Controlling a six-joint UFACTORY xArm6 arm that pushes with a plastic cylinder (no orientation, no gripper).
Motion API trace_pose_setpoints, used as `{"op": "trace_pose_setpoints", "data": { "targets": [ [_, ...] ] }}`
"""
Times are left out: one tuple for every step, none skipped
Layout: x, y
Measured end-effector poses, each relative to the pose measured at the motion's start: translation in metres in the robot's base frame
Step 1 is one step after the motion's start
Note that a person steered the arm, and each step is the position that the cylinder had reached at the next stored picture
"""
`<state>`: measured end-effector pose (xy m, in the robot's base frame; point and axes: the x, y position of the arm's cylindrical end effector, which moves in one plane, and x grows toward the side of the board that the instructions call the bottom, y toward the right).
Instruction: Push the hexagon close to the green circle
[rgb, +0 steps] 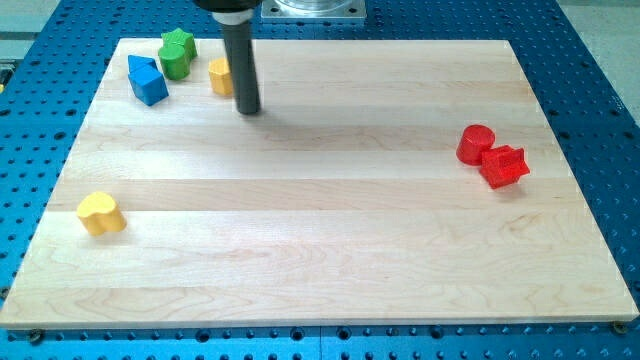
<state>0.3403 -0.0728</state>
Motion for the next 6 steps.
{"op": "trace_pose_setpoints", "data": {
  "targets": [
    [-0.026, 0.0],
    [-0.06, -0.032],
    [-0.069, -0.048],
    [-0.01, -0.01],
    [0.1, -0.017],
    [0.198, -0.033]
  ]
}}
